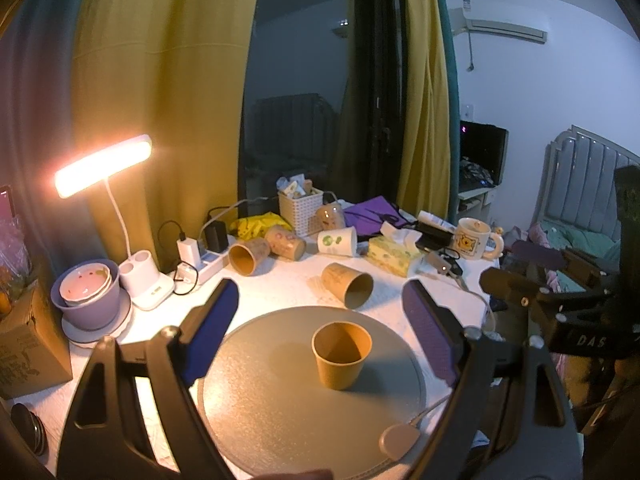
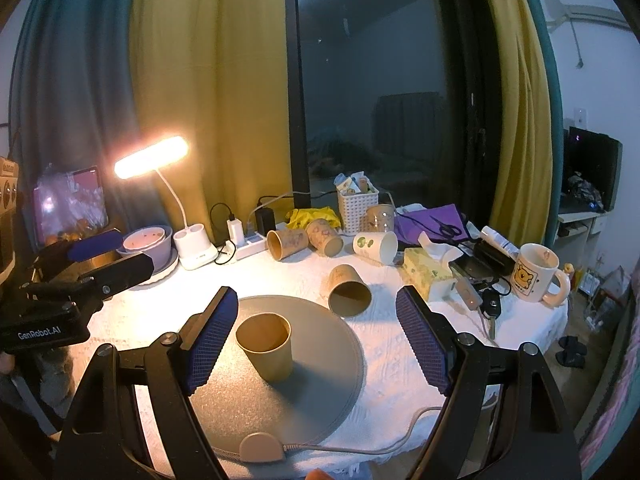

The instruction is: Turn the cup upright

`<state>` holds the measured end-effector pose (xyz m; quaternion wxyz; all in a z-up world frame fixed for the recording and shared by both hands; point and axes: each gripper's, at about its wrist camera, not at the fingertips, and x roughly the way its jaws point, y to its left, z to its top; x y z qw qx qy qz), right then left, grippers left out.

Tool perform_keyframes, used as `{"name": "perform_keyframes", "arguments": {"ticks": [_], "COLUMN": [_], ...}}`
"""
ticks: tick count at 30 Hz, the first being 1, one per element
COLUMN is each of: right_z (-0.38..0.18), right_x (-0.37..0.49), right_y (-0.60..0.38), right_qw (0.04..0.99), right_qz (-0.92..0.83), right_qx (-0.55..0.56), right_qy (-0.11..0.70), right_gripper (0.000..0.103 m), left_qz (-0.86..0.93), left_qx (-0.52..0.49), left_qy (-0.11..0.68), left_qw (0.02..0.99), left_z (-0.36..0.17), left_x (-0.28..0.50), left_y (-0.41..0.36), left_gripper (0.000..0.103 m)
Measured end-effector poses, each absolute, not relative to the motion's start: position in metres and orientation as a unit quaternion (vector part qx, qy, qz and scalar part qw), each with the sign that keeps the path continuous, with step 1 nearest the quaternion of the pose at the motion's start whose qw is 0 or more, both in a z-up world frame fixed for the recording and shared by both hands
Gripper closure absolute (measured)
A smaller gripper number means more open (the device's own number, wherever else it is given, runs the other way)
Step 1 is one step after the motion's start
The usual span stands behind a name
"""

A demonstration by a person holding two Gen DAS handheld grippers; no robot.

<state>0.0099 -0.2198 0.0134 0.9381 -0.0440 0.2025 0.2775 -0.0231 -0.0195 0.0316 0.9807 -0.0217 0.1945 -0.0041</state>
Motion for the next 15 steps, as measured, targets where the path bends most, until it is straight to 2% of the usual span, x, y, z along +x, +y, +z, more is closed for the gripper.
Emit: {"name": "perform_keyframes", "arguments": {"ticks": [15], "right_z": [0.0126], "right_x": [0.0102], "right_y": [-0.2182], "right_qw": [0.937], "right_qz": [0.278], "right_qx": [-0.045], "right_qy": [0.204], "right_gripper": [0.019], "left_qz": [-0.005], "left_qx": [-0.020], "left_qy": [0.196], "left_qw": [0.980], "left_z": [0.0298], "left_x": [-0.0225], "left_y": [-0.0222], "left_gripper": [0.018]}}
